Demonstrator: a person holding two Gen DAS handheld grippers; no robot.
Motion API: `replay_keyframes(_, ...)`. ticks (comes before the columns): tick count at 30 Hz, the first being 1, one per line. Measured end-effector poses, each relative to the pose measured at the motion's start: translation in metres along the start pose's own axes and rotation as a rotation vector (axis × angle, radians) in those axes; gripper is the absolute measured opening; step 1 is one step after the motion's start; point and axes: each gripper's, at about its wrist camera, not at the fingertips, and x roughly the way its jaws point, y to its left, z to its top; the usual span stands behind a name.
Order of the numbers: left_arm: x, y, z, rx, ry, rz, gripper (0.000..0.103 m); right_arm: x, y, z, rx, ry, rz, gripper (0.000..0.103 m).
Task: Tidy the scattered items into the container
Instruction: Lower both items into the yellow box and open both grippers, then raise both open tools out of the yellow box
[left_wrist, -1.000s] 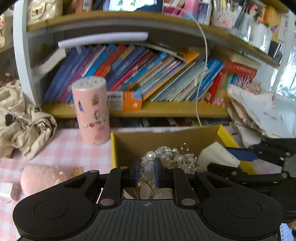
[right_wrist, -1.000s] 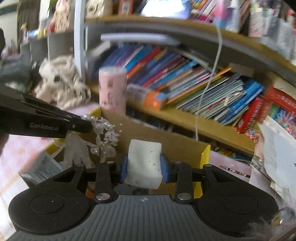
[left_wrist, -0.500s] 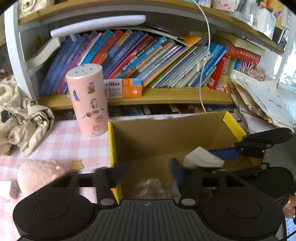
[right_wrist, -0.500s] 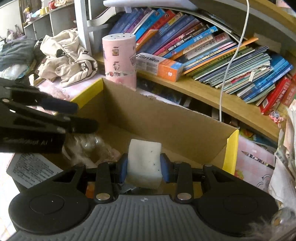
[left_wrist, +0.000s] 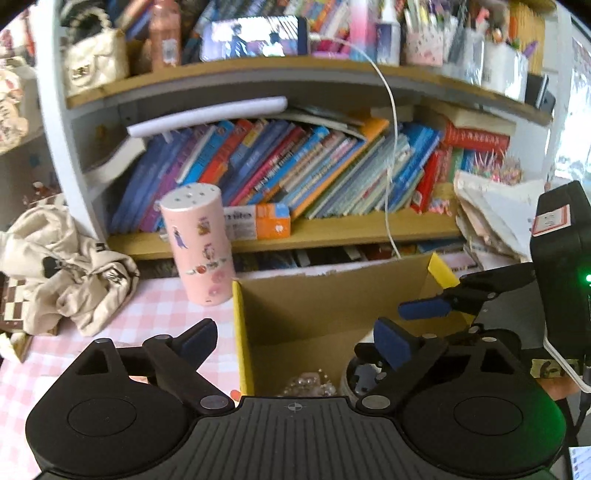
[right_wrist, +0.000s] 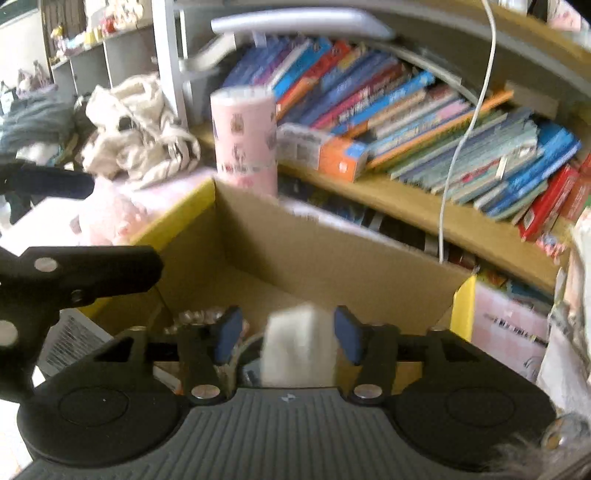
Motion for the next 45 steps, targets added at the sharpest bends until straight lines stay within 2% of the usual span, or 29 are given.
replay_keyframes(5,-0.016,0.003,-0.003,-0.021,-0.024,0.023,0.095,-0.018,0.006,0.002,-0.007,-0.051,-0.005,0.059)
replay_keyframes(11,-0.031,0.0,-0.016,-0.027,-0.034,0.028,0.095,-0.041,0.014,-0.012,0.009,-0.088,-0.025,0.063)
replay_keyframes(20,-0.059,-0.001,-0.039,-0.04,-0.072,0.035,0.099,-0.087,0.029,-0.038,0.048,-0.201,-0.115,0.072)
replay_keyframes(24,-0.072,0.001,-0.059,-0.054,-0.063,-0.008,0.1,-0.108,0.039,-0.053,0.079,-0.24,-0.156,0.075)
replay_keyframes(32,-0.088,0.02,-0.091,-0.084,-0.029,-0.062,0.1,-0.126,0.075,-0.081,0.132,-0.211,-0.214,0.076)
replay_keyframes(41,-0.114,0.045,-0.121,-0.047,-0.027,-0.03,0.1,-0.141,0.124,-0.111,0.205,-0.208,-0.276,0.082)
replay_keyframes(45,-0.124,0.056,-0.138,-0.037,-0.005,-0.039,0.1,-0.141,0.145,-0.128,0.245,-0.183,-0.301,0.084)
